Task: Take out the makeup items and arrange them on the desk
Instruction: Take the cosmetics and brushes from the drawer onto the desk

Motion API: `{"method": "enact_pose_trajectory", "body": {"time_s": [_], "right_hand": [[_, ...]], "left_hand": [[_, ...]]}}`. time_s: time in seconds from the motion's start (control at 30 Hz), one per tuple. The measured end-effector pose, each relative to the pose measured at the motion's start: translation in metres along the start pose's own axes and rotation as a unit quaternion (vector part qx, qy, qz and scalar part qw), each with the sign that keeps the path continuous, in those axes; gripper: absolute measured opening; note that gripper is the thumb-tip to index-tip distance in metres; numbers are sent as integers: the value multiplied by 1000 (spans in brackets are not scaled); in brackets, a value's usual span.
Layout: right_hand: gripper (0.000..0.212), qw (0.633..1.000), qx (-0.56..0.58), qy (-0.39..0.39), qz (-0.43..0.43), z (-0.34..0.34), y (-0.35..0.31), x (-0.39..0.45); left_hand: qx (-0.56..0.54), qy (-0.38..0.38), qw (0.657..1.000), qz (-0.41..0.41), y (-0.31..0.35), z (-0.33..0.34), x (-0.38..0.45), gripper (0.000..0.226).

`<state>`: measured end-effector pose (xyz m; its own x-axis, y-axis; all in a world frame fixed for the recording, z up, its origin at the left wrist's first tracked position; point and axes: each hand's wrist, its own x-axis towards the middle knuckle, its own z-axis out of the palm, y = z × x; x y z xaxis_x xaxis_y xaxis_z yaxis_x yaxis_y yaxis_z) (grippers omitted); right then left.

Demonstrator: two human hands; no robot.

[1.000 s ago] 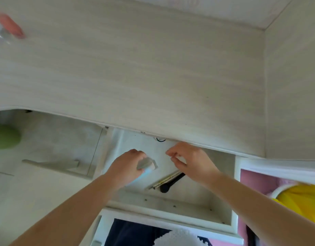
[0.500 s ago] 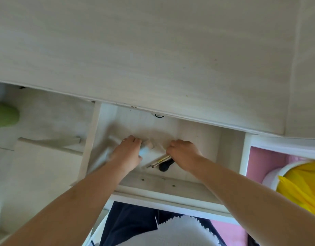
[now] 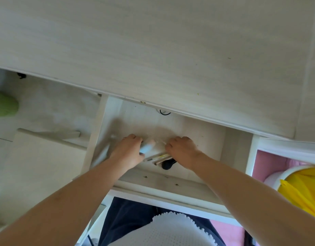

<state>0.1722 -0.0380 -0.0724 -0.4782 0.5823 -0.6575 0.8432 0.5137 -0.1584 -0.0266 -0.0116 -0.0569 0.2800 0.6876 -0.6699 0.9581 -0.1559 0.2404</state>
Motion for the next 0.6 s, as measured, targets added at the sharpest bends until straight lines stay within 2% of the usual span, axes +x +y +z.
{"method": "enact_pose_trajectory", "body": {"time_s": [0.1, 0.23, 0.37, 0.5, 0.6], "right_hand": [[37, 1000, 17, 1, 21, -2, 2, -2], [28, 998, 45, 24, 36, -14, 4, -18], [22, 991, 95, 75, 53, -32, 3, -48], [20, 963, 210, 156, 65, -65, -4, -81], [17, 929, 288, 221, 76, -100, -12, -97]], "left_hand": [[-40, -19, 999, 2, -3, -13, -7, 35], [-93, -37, 995, -18, -5, -42, -25, 32], [-235, -50, 970, -26, -11, -73, -55, 26], [-342, -7, 939, -32, -13, -107, -89, 23], [-370, 14, 928, -35, -14, -139, -109, 21]]}}
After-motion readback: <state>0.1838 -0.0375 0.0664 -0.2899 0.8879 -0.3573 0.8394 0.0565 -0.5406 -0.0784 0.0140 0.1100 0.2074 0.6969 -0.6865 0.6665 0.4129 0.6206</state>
